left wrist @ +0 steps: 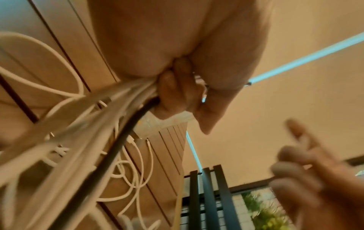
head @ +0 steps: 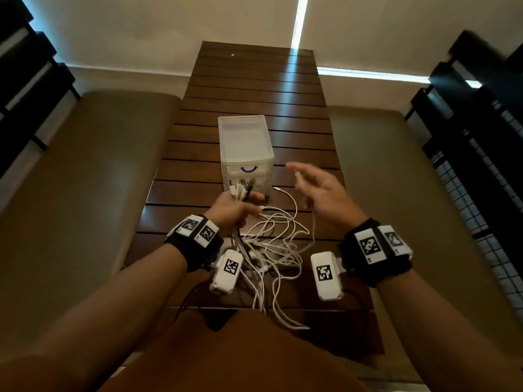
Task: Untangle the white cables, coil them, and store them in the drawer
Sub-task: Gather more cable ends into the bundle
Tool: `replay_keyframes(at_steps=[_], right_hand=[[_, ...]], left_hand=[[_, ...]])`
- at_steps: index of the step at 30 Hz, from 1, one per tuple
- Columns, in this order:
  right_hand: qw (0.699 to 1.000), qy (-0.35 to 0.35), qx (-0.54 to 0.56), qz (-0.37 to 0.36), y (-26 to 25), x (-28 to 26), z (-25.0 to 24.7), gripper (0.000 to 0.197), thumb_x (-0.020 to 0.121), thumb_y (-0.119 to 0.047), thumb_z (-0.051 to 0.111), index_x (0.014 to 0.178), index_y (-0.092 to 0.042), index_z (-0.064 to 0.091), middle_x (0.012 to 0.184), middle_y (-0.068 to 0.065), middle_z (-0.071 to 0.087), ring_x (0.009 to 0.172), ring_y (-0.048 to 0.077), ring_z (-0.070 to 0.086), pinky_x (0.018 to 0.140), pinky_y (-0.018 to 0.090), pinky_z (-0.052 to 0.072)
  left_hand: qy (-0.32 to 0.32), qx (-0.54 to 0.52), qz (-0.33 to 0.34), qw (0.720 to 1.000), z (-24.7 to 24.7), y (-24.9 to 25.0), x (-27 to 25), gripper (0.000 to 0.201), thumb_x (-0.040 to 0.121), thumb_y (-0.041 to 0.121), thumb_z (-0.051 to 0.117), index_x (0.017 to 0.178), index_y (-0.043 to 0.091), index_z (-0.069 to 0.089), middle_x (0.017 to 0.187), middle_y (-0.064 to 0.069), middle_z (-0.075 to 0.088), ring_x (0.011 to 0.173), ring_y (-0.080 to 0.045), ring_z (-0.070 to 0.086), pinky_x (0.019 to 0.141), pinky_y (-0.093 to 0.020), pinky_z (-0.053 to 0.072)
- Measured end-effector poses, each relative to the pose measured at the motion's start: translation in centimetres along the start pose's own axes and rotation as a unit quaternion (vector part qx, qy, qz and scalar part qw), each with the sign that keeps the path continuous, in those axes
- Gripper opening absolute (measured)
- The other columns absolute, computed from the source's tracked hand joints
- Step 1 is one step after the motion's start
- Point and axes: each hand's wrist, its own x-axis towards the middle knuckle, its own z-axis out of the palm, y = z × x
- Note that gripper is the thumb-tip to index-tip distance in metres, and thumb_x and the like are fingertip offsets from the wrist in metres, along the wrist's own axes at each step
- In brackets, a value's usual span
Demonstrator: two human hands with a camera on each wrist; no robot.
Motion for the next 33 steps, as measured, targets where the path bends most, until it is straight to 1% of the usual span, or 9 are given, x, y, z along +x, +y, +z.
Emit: replay_keyframes(at_steps=[3,6,10,17,21,24,27,30,33], right_hand=[[0.996,-0.028,0.000,0.080,1.8,-0.7,2.1,0.036,0.099,0.000,0.043,0.132,-0.012,0.051,0.086,0.002,0.065,0.063,0.005,0.056,0.055,0.014,0.045],[0.994,0.009,0.059,0.096,2.7,-0.7,4.1,0.017,0.096,-0.005,0.054,0.112,-0.009,0.051,0.087,0.007,0.071,0.060,0.011,0.063,0.049,0.021,0.047],[0.982,0.052,0.149,0.105,2.7,-0.3,5.6,0.016,0.094,-0.010,0.058,0.098,-0.010,0.043,0.075,0.008,0.066,0.049,0.015,0.057,0.038,0.022,0.040],[0.977,0.067,0.154,0.133,3.0,0.0,6.3,0.021,0.098,-0.029,0.053,0.100,-0.010,0.045,0.060,0.003,0.058,0.039,0.010,0.049,0.034,0.020,0.033],[0.993,0.070,0.037,0.087,2.7,-0.3,5.6,0.026,0.098,-0.038,0.048,0.105,-0.014,0.053,0.085,0.001,0.064,0.071,0.012,0.062,0.059,0.023,0.050],[0.995,0.101,-0.023,0.007,2.1,0.3,4.4,0.032,0.102,-0.031,0.042,0.131,-0.019,0.051,0.115,-0.010,0.058,0.095,-0.004,0.057,0.075,0.008,0.046],[0.997,0.039,-0.058,-0.030,2.2,1.0,3.8,0.041,0.102,-0.034,0.040,0.143,-0.026,0.043,0.137,-0.005,0.051,0.116,0.003,0.054,0.096,0.022,0.048],[0.978,0.001,-0.188,-0.087,2.0,0.9,4.1,0.041,0.103,-0.039,0.034,0.141,-0.027,0.046,0.137,-0.006,0.053,0.123,0.008,0.051,0.103,0.032,0.044],[0.947,-0.004,-0.288,-0.140,1.3,0.5,4.0,0.045,0.103,-0.041,0.030,0.142,-0.023,0.044,0.143,-0.002,0.049,0.130,0.012,0.046,0.108,0.035,0.039]], left_hand=[[-0.038,-0.073,-0.005,0.997,0.3,0.3,-0.3,0.037,0.084,-0.017,0.044,0.099,0.011,0.065,0.075,-0.002,0.056,0.045,-0.005,0.043,0.043,-0.018,0.032],[-0.098,-0.141,-0.004,0.985,0.8,0.1,-0.7,0.035,0.072,-0.007,0.048,0.094,0.013,0.066,0.068,-0.001,0.045,0.049,-0.008,0.035,0.047,-0.020,0.030],[-0.137,-0.184,-0.008,0.973,1.1,0.1,-1.3,0.018,0.070,0.014,0.055,0.086,0.012,0.062,0.065,0.000,0.051,0.059,-0.017,0.048,0.061,-0.028,0.032],[-0.149,-0.176,0.010,0.973,1.5,-0.3,-1.5,0.030,0.088,0.036,0.058,0.104,0.011,0.057,0.067,-0.002,0.052,0.059,-0.018,0.052,0.055,-0.024,0.036],[-0.105,-0.183,0.011,0.977,1.8,0.4,-1.6,0.025,0.096,0.032,0.049,0.103,0.009,0.056,0.077,-0.003,0.055,0.054,-0.009,0.045,0.047,-0.020,0.034],[-0.110,-0.153,0.013,0.982,1.6,0.8,-1.8,0.022,0.100,0.029,0.042,0.087,0.015,0.053,0.078,0.000,0.061,0.053,-0.008,0.038,0.048,-0.019,0.030],[-0.143,-0.125,0.005,0.982,2.0,1.3,-2.4,0.027,0.101,0.032,0.037,0.084,0.016,0.049,0.066,0.003,0.054,0.052,-0.008,0.040,0.050,-0.021,0.030],[-0.139,-0.121,-0.002,0.983,2.6,1.8,-2.7,0.032,0.103,0.030,0.035,0.079,0.014,0.048,0.056,0.005,0.046,0.050,-0.009,0.041,0.048,-0.019,0.037],[-0.140,-0.136,0.002,0.981,2.4,1.9,-2.6,0.023,0.102,0.022,0.040,0.088,0.010,0.054,0.063,0.001,0.057,0.052,-0.008,0.055,0.050,-0.019,0.045]])
